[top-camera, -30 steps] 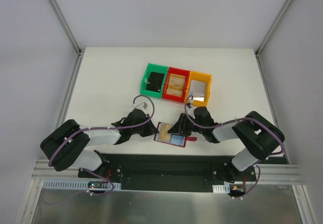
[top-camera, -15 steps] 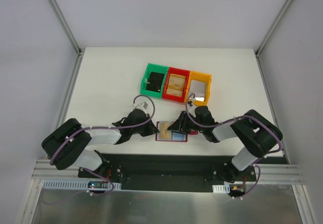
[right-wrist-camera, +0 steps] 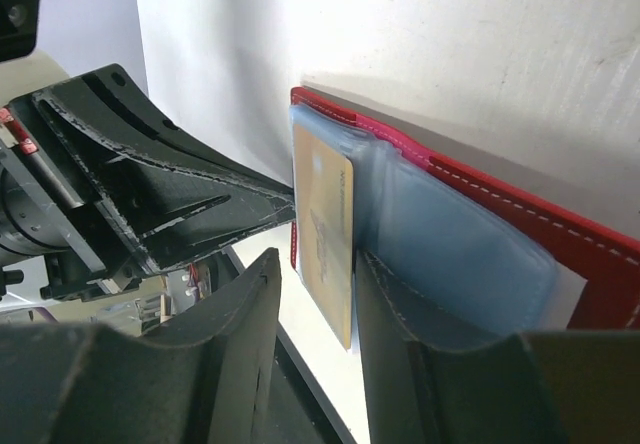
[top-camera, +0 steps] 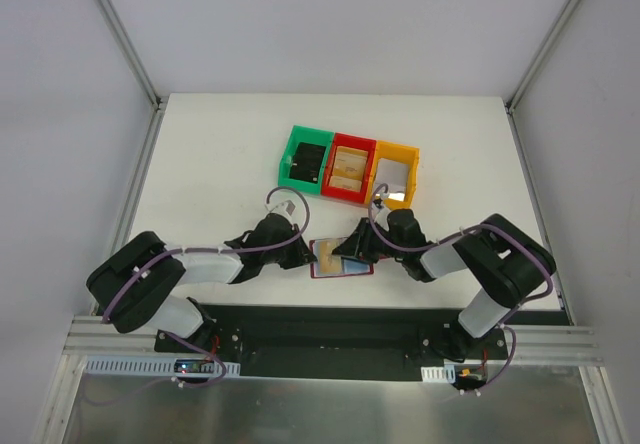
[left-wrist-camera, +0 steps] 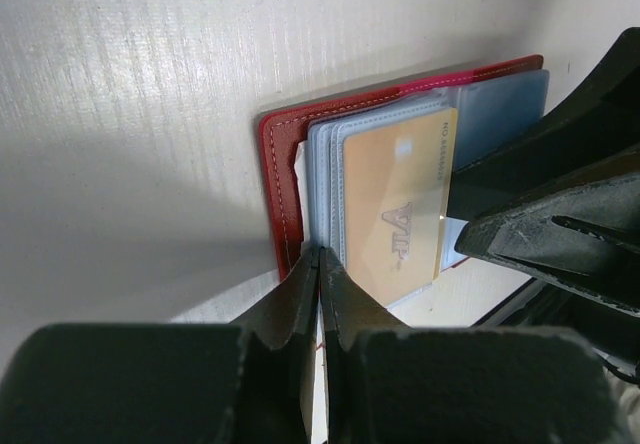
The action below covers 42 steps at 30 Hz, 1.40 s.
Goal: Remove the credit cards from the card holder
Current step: Remove the credit card from the card holder.
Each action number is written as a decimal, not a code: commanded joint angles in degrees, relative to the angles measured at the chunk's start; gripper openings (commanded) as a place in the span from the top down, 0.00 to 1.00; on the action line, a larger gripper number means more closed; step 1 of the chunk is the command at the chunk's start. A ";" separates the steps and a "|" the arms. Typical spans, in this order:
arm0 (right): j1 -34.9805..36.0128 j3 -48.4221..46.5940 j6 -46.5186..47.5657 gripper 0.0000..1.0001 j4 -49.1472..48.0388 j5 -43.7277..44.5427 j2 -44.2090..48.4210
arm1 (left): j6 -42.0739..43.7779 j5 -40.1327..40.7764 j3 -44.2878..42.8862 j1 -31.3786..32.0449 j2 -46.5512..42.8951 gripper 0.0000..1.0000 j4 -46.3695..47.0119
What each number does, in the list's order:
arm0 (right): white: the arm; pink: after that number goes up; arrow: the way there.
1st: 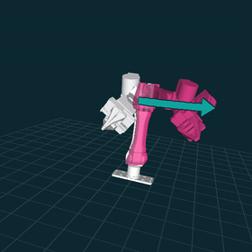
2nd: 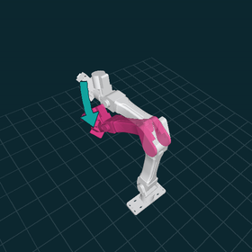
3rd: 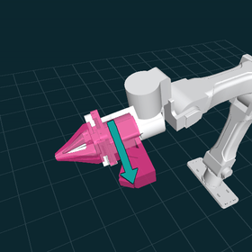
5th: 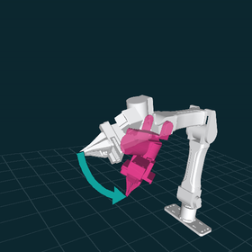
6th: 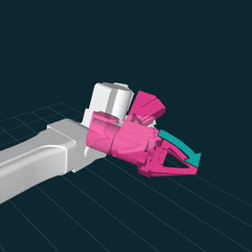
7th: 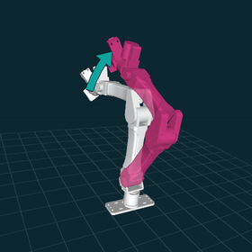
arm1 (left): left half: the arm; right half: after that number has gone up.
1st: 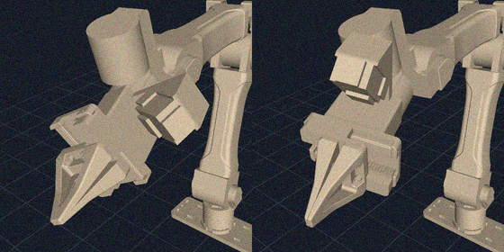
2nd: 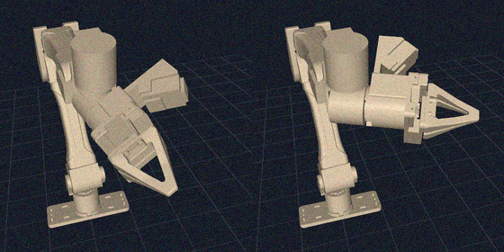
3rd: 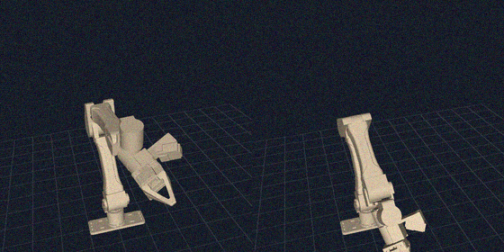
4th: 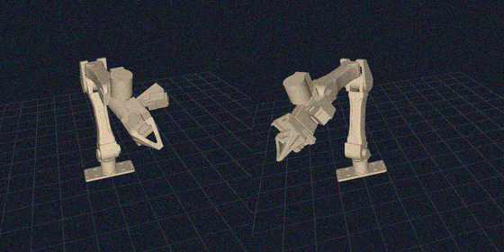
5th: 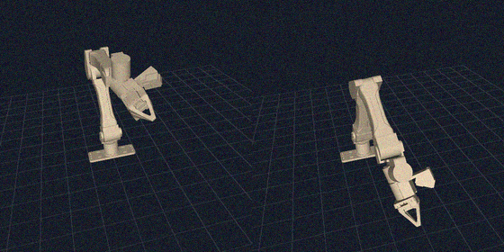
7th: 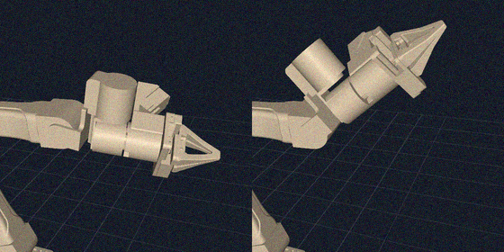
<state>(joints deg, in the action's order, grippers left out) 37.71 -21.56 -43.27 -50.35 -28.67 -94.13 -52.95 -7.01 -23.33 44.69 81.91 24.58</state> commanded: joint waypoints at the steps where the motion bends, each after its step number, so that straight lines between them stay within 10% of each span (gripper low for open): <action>1: 3.42 -3.57 -1.47 0.62 -6.43 -8.07 -1.41 | 1.18 -2.22 -1.10 2.25 4.75 1.00 -1.02; 42: 4.30 -2.08 -0.86 0.64 -9.51 -14.13 1.32 | 2.06 -2.05 -0.93 1.90 5.37 1.00 0.12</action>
<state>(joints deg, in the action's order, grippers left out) 38.15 -22.81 -42.09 -57.49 -30.55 -92.95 -50.33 -8.75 -25.69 44.62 84.55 25.26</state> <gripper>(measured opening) 0.368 0.002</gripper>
